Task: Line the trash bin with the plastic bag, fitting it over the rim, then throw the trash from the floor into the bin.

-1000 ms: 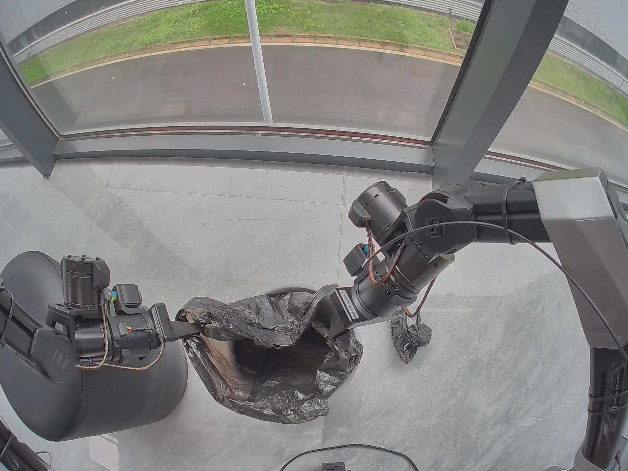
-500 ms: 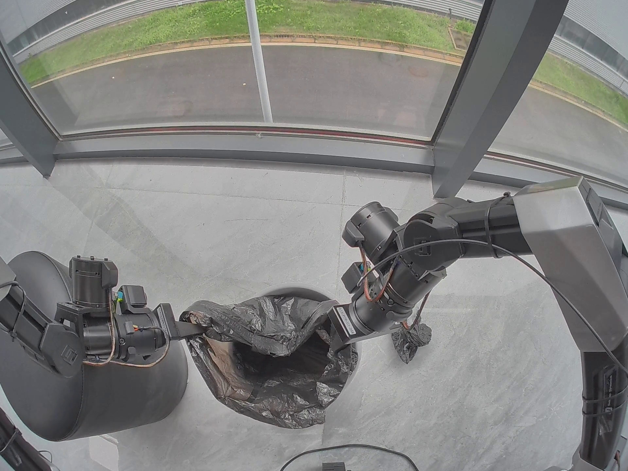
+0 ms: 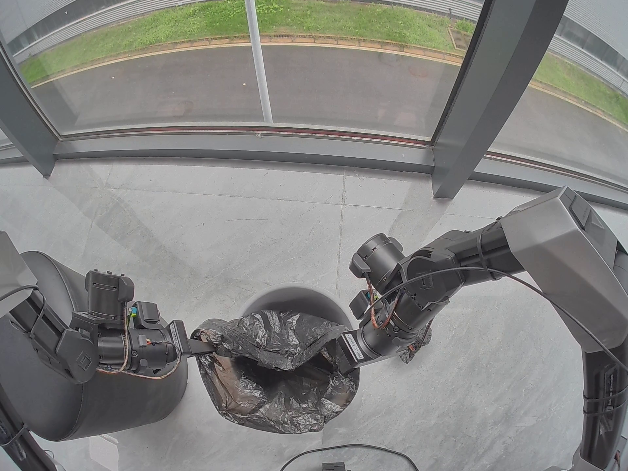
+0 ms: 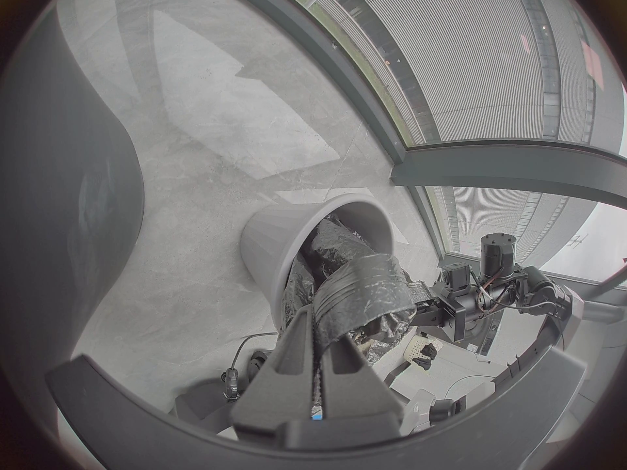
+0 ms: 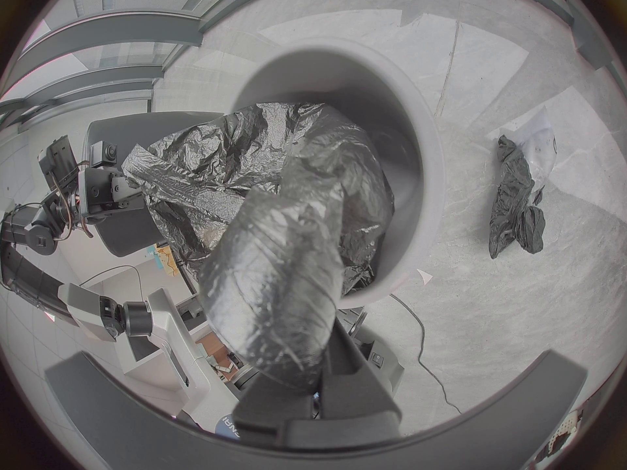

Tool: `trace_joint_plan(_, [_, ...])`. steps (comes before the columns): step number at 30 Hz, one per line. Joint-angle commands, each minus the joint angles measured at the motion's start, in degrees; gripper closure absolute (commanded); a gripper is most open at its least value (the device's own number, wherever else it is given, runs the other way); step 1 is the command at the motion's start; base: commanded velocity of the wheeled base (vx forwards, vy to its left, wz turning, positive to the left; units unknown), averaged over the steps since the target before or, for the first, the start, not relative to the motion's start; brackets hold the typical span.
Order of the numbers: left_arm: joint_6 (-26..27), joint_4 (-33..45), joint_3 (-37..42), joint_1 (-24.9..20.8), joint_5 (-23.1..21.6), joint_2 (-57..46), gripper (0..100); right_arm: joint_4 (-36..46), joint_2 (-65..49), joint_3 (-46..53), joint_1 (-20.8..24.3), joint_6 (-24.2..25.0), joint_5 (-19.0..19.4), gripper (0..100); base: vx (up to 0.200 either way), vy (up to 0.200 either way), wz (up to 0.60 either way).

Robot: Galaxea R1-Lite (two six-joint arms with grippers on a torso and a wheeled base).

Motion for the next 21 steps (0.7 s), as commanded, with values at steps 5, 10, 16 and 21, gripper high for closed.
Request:
trace_joint_plan(5, [-0.5, -3.3, 0.3, -0.7, 0.0, 2.5, 100, -2.1, -0.3, 3.1, -0.5, 0.2, -0.2, 100, 0.0, 0.0, 0.0])
trace_joint_plan(10, [-0.7, -4.4, 0.4, -2.0, 0.0, 3.1, 100, -2.5, -1.3, 6.3, -0.7, 0.2, -3.5, 100, 0.0, 0.0, 0.0])
trace_joint_plan(16, [-2.4, -4.4, 0.9, -4.0, -0.1, 2.9, 100, -6.3, -4.9, 12.1, -0.7, 0.1, -3.8, 100, 0.0, 0.0, 0.0])
trace_joint_plan(21, [-2.5, -4.4, 1.6, -4.5, 0.0, 2.7, 100, -6.7, -5.1, 13.1, -0.5, 0.1, -3.9, 100, 0.0, 0.0, 0.0])
